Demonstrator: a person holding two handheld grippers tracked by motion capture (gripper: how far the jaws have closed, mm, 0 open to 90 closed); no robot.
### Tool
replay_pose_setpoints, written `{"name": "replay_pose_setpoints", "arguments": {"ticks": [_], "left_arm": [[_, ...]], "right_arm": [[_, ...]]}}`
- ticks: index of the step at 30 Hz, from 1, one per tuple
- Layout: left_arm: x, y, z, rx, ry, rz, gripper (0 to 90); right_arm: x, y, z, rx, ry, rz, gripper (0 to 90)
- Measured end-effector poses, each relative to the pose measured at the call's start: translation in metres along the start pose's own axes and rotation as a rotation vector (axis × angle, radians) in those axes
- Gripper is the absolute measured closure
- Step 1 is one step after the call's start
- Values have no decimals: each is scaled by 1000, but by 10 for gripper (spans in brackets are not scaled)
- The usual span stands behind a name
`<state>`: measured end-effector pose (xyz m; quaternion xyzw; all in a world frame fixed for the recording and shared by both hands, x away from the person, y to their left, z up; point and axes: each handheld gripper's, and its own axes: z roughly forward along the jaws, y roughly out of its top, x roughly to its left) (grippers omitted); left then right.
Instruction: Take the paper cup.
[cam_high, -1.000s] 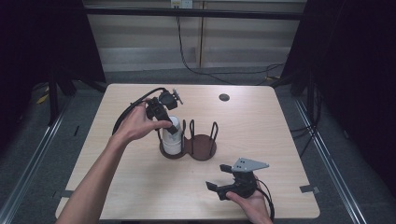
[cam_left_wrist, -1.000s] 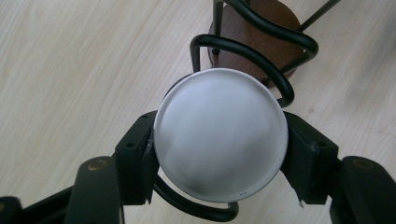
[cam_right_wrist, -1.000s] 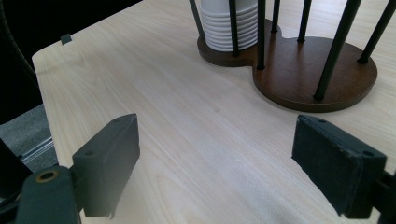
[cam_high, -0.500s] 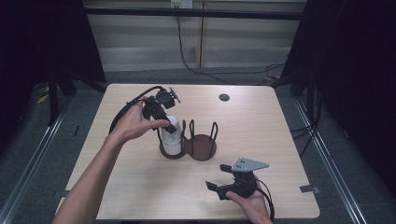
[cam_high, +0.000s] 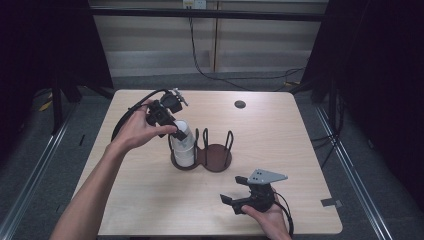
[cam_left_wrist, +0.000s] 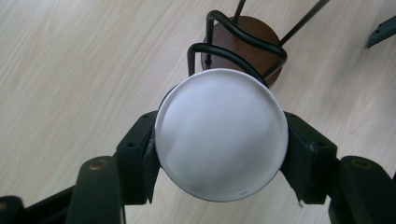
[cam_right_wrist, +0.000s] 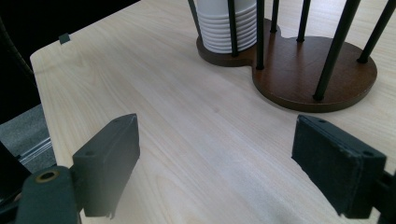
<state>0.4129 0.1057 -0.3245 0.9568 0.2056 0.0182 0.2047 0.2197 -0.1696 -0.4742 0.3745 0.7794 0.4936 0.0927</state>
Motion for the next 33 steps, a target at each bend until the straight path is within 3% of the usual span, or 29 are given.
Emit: {"name": "replay_pose_setpoints", "arguments": {"ticks": [9, 14, 17, 19, 23, 27, 29, 33], "left_arm": [[0, -3, -10, -41, 16, -22, 368], [0, -6, -16, -74, 3, -27, 368], [1, -6, -20, -84, 21, -7, 368], [0, -8, -22, -106, 22, -21, 368], [1, -11, -27, -119, 24, -7, 368], [1, -15, -34, -171, 25, -16, 368], [1, -16, -35, -170, 30, -11, 368], [3, -24, -38, -213, 30, -36, 368]], "right_arm": [[0, 0, 0, 1, 1, 3, 146], [0, 0, 1, 3, 3, -2, 146], [0, 0, 1, 5, -1, 1, 145], [0, 0, 1, 4, -3, 1, 145], [0, 0, 1, 3, -2, 3, 145], [0, 0, 1, 3, -3, 4, 145], [0, 0, 1, 3, -3, 5, 146], [0, 0, 2, 4, -3, 4, 145]]}}
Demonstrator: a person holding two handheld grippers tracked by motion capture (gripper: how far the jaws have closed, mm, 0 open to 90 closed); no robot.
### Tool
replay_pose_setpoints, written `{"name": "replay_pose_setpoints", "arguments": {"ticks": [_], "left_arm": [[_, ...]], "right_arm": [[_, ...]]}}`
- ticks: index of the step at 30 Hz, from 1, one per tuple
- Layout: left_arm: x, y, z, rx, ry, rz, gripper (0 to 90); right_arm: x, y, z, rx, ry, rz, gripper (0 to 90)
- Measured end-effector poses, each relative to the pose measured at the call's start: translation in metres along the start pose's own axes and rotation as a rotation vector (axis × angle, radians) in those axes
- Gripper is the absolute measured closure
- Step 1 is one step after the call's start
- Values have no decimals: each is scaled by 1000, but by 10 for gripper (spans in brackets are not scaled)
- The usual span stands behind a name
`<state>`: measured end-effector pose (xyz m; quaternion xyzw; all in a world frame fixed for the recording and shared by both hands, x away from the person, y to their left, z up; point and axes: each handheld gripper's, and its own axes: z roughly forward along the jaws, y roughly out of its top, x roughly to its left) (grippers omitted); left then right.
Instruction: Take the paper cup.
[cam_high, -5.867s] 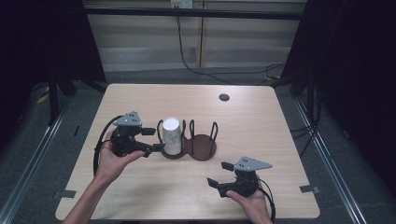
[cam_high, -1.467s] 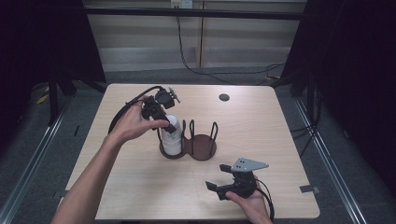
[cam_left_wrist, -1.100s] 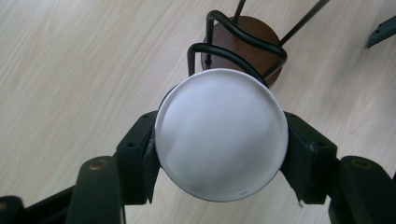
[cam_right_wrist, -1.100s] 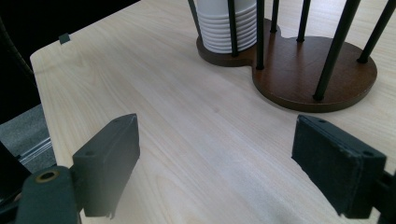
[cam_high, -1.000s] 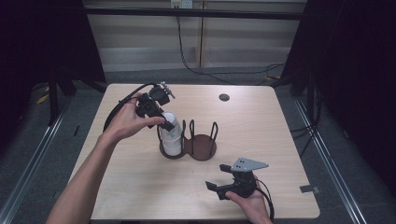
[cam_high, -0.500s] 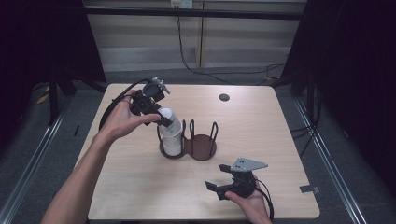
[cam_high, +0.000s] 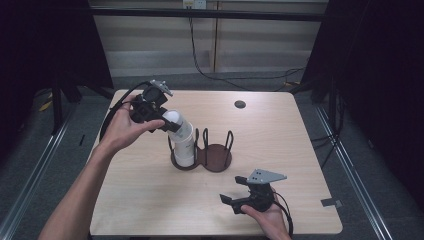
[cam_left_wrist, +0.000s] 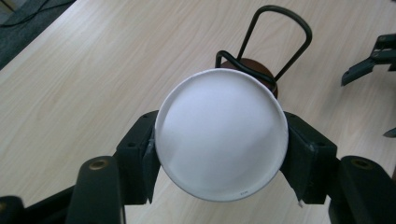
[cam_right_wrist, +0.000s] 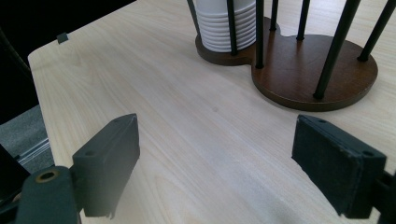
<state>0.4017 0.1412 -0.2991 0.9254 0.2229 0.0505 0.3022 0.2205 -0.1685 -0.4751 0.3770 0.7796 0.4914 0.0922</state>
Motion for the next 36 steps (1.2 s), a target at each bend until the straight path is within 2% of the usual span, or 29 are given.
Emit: {"name": "replay_pose_setpoints", "arguments": {"ticks": [2, 4, 8, 10, 14, 16, 20, 26, 28, 31, 33, 36], "left_arm": [[1, -4, -2, -14, -4, 2, 368], [1, -8, -3, -60, -4, -17, 368], [0, -14, -11, -98, 16, 5, 368], [-2, -16, -12, -118, 23, -6, 368], [-3, -22, -14, -159, 2, -18, 368], [-5, -23, -15, -171, 19, -9, 368], [-9, -25, -20, -224, 0, 5, 367], [-16, -36, -20, -256, 26, 47, 366], [-17, -40, -20, -260, 31, 43, 366], [-19, -46, -21, -279, 28, 50, 367], [-20, -49, -21, -307, 10, 41, 367], [-24, -53, -21, -318, 7, 55, 367]], "right_arm": [[0, 0, 0, 0, 0, 2, 145], [0, 0, 1, -2, 1, 0, 145], [-1, 0, 1, 0, 0, 1, 145], [-1, 0, 1, 1, -4, 1, 145], [-1, 0, 2, 5, -2, 4, 145], [-1, 0, 2, 6, -1, 5, 145], [-1, 0, 2, 4, -1, 5, 145], [0, 0, 2, 0, 0, 5, 142], [0, 0, 1, -4, -1, 1, 141], [-2, 0, 2, -4, 0, 7, 138], [-1, 0, 3, -4, 1, 5, 138], [-1, 0, 3, -5, 3, 3, 138]]}}
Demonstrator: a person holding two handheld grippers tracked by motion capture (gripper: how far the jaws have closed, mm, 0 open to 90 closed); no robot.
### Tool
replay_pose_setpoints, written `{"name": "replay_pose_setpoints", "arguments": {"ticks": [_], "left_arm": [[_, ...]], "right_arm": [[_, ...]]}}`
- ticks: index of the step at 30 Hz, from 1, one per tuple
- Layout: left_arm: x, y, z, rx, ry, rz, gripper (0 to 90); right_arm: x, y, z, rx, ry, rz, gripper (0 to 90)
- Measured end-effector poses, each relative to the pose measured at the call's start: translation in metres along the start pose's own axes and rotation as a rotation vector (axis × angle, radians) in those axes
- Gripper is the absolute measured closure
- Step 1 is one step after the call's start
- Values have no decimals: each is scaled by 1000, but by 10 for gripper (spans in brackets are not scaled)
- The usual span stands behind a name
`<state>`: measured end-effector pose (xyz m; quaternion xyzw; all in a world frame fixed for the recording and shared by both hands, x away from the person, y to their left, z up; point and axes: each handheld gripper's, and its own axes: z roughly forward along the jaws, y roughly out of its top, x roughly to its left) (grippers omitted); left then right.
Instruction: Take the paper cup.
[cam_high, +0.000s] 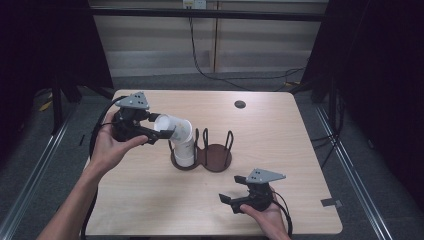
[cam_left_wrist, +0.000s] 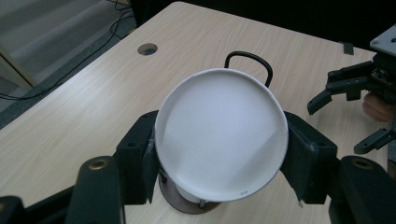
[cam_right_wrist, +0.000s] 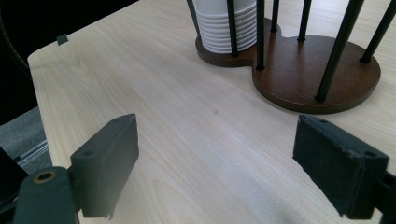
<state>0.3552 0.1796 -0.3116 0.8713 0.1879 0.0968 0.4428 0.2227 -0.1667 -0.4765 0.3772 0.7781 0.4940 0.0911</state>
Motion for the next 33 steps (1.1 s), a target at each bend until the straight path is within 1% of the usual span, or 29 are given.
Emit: {"name": "replay_pose_setpoints", "arguments": {"ticks": [1, 2, 3, 4, 5, 6, 8, 9, 12, 13, 15, 17, 21, 22, 23, 24, 26, 27, 28, 30, 33], "left_arm": [[-1, -1, 0, -9, -13, -2, 367], [-2, -2, 0, -10, -16, 9, 367], [-5, -3, 0, -11, -15, 11, 367], [-6, -5, 0, -24, -28, 13, 366], [-8, -6, -1, -33, -38, 5, 367], [-10, -7, 0, -32, -36, 12, 367], [-13, -9, 0, -34, -46, 13, 367], [-14, -10, 0, -33, -43, 18, 367], [-19, -13, 1, -49, -46, 9, 367], [-20, -14, 2, -52, -55, 4, 367], [-24, -15, 4, -41, -66, 18, 367], [-27, -17, 7, -46, -77, 17, 367], [-32, -22, 11, -43, -88, 25, 367], [-33, -24, 12, -45, -85, 26, 367], [-35, -26, 12, -58, -87, 25, 367], [-36, -29, 13, -72, -104, 20, 367], [-40, -33, 16, -46, -97, 37, 367], [-41, -35, 17, -39, -104, 40, 367], [-41, -35, 17, -39, -104, 40, 367], [-46, -42, 20, -31, -108, 45, 366], [-52, -48, 21, -27, -126, 53, 365]], "right_arm": [[0, 0, 0, -1, 0, 1, 138], [0, 0, 0, -2, 1, 1, 138], [0, 0, 0, -4, 2, 0, 138], [0, 0, -1, -7, -1, -2, 137], [0, 1, -1, -10, 0, -1, 136], [0, 1, -1, -14, 1, 1, 137], [0, 1, -1, -20, 2, -5, 136], [0, 1, -1, -21, 4, -6, 136], [1, 1, -1, -23, 6, -6, 136], [1, 2, -1, -24, 8, -8, 135], [2, 2, -1, -28, 12, -13, 135], [2, 3, -2, -40, 11, -18, 134], [2, 5, -3, -51, 17, -16, 133], [2, 6, -3, -54, 18, -20, 133], [3, 7, -3, -56, 20, -17, 133], [3, 8, -3, -59, 20, -17, 133], [4, 9, -3, -65, 26, -23, 133], [4, 10, -3, -64, 28, -24, 133], [5, 11, -2, -66, 28, -25, 133], [6, 13, -2, -70, 30, -31, 133], [8, 17, 0, -69, 36, -46, 133]]}}
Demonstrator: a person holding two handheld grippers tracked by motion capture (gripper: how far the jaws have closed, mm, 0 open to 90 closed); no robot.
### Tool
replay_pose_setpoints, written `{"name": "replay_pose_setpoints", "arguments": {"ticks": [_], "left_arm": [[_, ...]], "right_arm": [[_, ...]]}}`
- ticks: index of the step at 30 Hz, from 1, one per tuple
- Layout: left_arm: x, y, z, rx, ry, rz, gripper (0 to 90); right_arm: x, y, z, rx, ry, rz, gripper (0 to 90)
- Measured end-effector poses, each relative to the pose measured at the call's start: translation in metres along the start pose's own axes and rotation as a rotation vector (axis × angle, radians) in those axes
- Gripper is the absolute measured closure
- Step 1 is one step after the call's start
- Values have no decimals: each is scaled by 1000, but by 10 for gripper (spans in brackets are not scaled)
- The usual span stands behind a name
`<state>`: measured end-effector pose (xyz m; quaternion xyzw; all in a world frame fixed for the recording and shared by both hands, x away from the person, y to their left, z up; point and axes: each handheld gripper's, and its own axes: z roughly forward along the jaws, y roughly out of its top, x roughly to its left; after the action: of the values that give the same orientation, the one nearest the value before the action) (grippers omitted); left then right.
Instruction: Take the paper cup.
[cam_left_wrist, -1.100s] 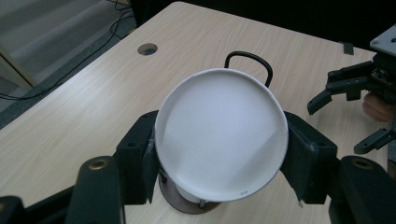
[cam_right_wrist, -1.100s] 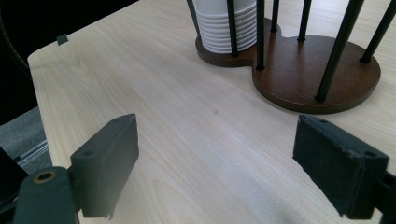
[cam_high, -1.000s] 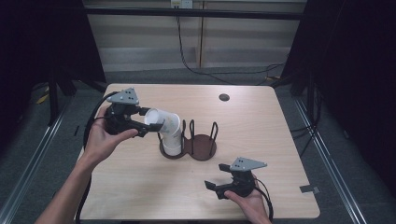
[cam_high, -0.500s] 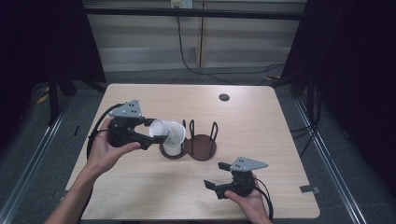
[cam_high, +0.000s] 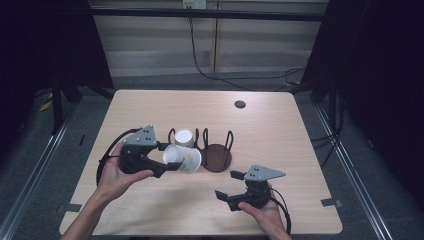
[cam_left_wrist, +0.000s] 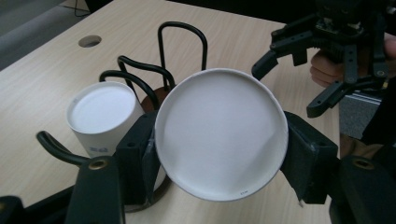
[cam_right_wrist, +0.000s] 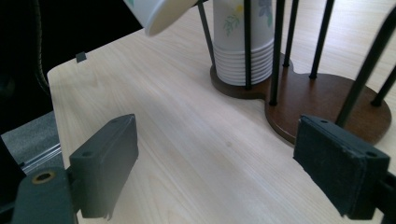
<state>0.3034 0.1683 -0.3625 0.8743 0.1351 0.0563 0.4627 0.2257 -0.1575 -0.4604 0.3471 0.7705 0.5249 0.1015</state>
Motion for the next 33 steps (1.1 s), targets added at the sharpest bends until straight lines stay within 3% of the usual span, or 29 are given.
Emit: {"name": "replay_pose_setpoints", "arguments": {"ticks": [8, 10, 14, 22, 29, 33], "left_arm": [[-6, -12, 12, 20, -47, -4, 365], [-7, -15, 16, 11, -54, -21, 365], [-8, -17, 23, 54, -69, -3, 365], [-10, -19, 25, 43, -108, -7, 366], [-11, -24, 23, 31, -131, -32, 367], [-11, -24, 20, 27, -155, -39, 368]], "right_arm": [[4, 17, 5, 2, 46, -40, 132], [6, 24, 7, 6, 72, -65, 131], [10, 34, 12, -1, 95, -89, 132], [15, 50, 26, -38, 158, -114, 132], [14, 43, 36, -25, 185, -86, 132], [14, 39, 37, -24, 198, -97, 132]]}}
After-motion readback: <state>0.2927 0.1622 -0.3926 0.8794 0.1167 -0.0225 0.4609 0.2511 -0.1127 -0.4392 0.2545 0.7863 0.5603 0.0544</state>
